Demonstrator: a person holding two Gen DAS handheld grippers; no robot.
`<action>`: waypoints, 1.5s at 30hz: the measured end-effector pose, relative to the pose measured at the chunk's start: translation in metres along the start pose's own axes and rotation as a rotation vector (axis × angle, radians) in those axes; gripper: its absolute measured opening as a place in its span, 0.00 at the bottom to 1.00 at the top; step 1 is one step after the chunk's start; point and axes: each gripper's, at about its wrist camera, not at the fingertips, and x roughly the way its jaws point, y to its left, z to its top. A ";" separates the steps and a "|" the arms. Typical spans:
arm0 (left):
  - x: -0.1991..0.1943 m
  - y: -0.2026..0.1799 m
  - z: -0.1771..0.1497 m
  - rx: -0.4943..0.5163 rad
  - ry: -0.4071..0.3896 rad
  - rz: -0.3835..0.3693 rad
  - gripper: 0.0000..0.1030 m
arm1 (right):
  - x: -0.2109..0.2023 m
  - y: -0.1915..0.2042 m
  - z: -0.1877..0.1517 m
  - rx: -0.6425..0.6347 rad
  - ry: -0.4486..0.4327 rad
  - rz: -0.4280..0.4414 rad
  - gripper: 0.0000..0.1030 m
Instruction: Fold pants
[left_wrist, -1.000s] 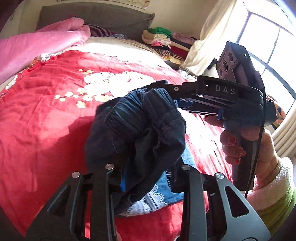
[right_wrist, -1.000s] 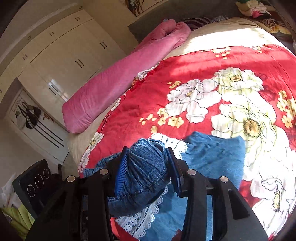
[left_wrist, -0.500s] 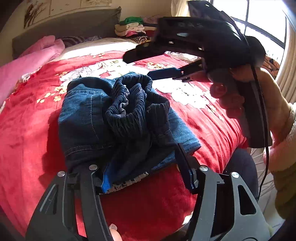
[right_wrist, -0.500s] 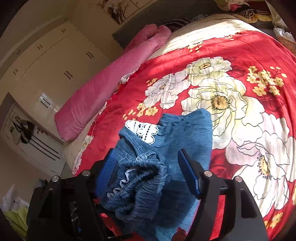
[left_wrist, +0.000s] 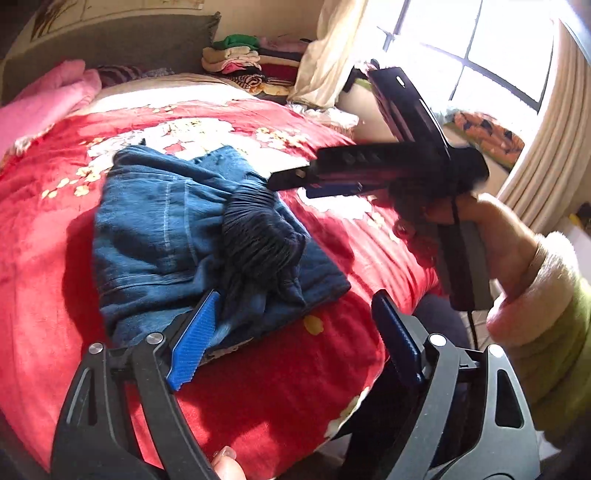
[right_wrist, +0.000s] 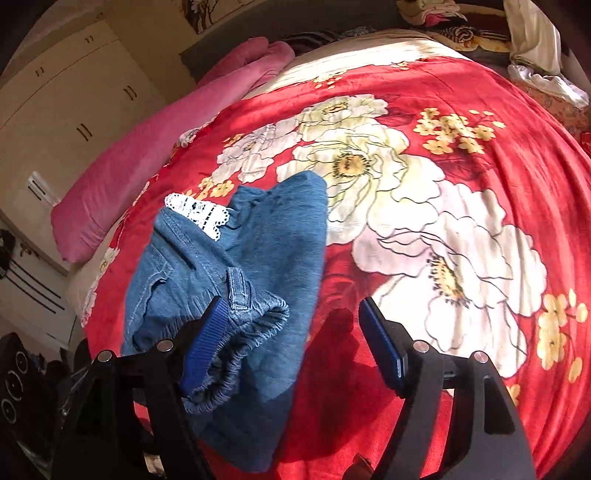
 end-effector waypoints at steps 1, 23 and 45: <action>-0.006 0.006 0.002 -0.023 -0.010 -0.006 0.75 | -0.005 -0.001 -0.001 0.007 -0.010 0.003 0.70; -0.004 0.029 -0.007 0.034 0.059 0.104 0.17 | 0.014 0.031 -0.005 -0.047 0.044 -0.024 0.67; -0.005 0.033 -0.017 0.053 0.034 0.093 0.17 | 0.095 0.126 0.070 -0.407 0.166 -0.028 0.07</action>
